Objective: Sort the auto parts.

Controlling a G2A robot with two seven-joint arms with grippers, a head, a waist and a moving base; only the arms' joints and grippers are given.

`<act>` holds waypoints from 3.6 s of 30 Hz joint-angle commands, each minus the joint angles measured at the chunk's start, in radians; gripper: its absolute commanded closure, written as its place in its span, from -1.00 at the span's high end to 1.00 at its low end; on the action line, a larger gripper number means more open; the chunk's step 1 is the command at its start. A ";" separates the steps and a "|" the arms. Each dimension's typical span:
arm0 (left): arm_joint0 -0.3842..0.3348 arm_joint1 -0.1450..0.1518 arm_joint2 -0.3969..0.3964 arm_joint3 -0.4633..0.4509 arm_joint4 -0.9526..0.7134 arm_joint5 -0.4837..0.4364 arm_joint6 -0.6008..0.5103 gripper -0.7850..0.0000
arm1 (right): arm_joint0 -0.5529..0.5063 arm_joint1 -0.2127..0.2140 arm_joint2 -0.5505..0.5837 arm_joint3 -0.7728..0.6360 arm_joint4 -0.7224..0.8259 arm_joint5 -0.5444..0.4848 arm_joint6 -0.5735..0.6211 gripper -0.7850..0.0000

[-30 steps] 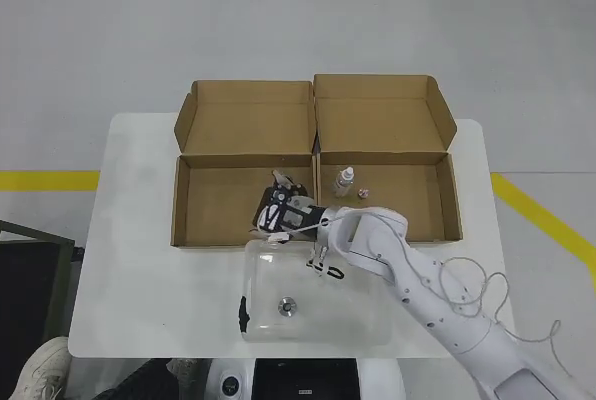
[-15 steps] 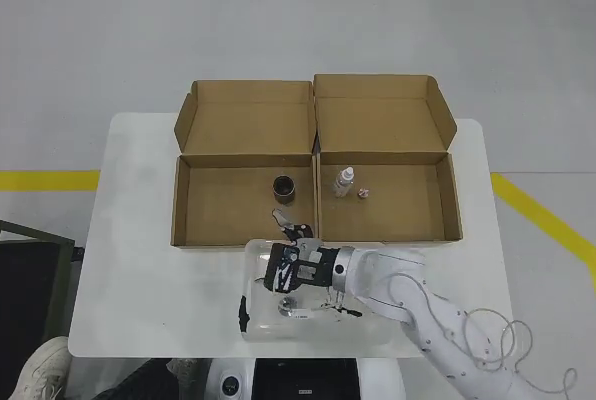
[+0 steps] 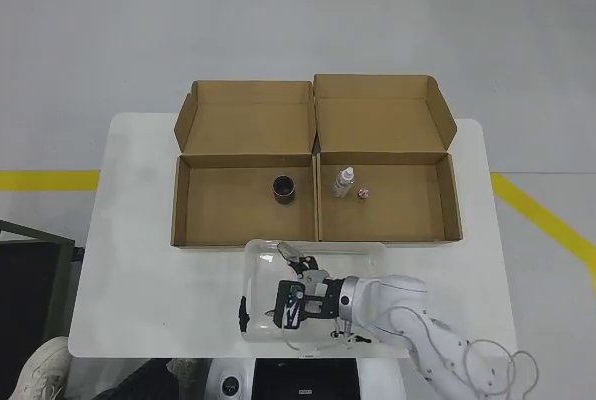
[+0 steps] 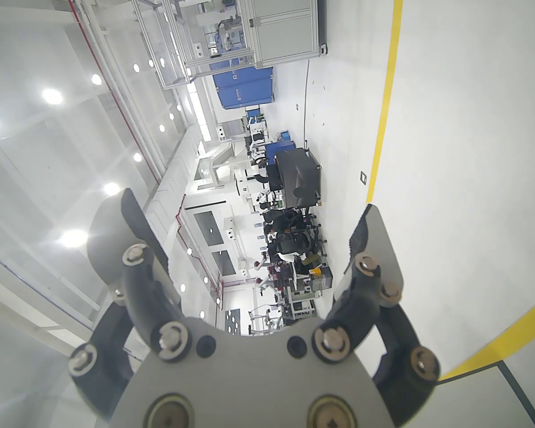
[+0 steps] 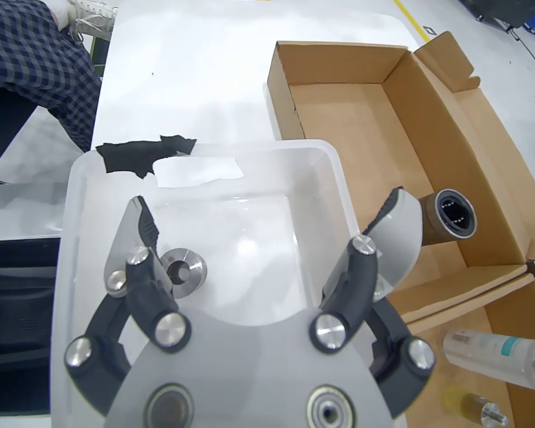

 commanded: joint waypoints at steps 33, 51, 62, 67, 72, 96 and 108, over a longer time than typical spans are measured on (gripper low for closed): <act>0.000 0.000 0.000 0.000 0.000 0.000 0.000 1.00 | 0.004 0.012 -0.022 0.120 -0.009 -0.035 0.039 0.57; 0.000 0.000 0.000 0.000 0.000 0.000 0.000 1.00 | 0.037 0.007 -0.051 0.157 0.017 -0.035 0.043 -0.50; 0.000 0.000 0.000 0.000 0.000 0.000 0.000 1.00 | 0.034 0.013 -0.016 0.143 0.054 -0.029 0.012 -1.00; 0.000 0.000 0.000 0.000 0.000 0.000 0.000 1.00 | 0.021 0.021 0.019 0.131 0.102 -0.042 -0.028 -1.00; 0.000 0.000 0.000 0.000 0.000 0.000 0.000 1.00 | 0.003 0.030 0.059 0.116 0.152 -0.068 -0.069 -1.00; 0.000 0.000 0.000 0.000 0.000 0.000 0.000 1.00 | -0.039 0.064 0.227 0.081 0.368 -0.144 -0.173 -1.00; 0.000 0.000 0.000 0.000 0.000 0.000 0.000 1.00 | 0.005 0.063 0.215 0.104 0.412 -0.127 -0.150 -1.00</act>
